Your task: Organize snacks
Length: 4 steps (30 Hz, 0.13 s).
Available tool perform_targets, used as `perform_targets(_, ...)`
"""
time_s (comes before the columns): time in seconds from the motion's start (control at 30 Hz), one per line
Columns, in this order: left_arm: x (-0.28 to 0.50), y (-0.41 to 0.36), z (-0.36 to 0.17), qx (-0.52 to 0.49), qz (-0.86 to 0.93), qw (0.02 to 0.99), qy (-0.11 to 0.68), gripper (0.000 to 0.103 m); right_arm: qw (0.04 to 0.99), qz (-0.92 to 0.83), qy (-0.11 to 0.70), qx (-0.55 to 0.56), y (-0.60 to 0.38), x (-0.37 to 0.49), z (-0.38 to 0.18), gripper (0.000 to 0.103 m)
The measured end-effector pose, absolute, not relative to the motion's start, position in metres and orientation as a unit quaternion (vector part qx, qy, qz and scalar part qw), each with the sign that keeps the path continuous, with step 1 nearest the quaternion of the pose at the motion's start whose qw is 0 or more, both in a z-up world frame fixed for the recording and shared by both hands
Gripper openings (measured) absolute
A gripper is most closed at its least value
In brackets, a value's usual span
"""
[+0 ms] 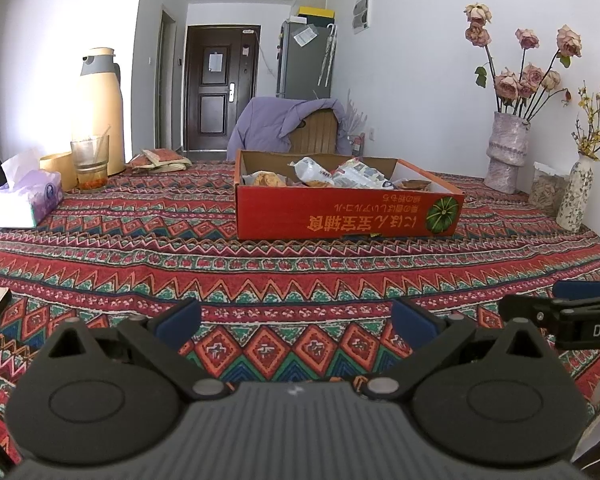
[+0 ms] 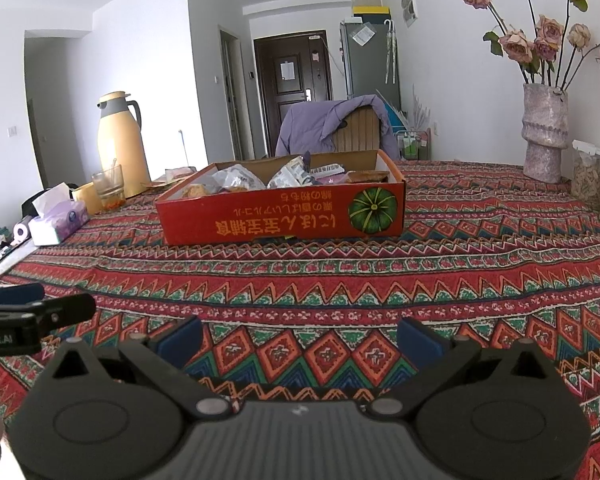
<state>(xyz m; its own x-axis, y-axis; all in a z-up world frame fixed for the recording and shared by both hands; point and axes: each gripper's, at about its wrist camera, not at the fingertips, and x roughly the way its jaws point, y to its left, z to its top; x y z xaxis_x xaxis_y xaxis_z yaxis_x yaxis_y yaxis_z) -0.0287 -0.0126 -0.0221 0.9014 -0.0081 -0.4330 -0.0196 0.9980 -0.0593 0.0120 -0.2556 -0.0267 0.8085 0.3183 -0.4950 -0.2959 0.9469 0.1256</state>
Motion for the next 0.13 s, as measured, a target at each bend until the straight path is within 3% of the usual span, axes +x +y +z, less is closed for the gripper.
perform_targets(0.13, -0.0264, -0.0121, -0.0241, -0.033, 0.000, 0.972, 0.231, 0.103, 0.950, 0.162, 0.265, 0.022, -0.2560, 0.0118, -0.0268, 0.103)
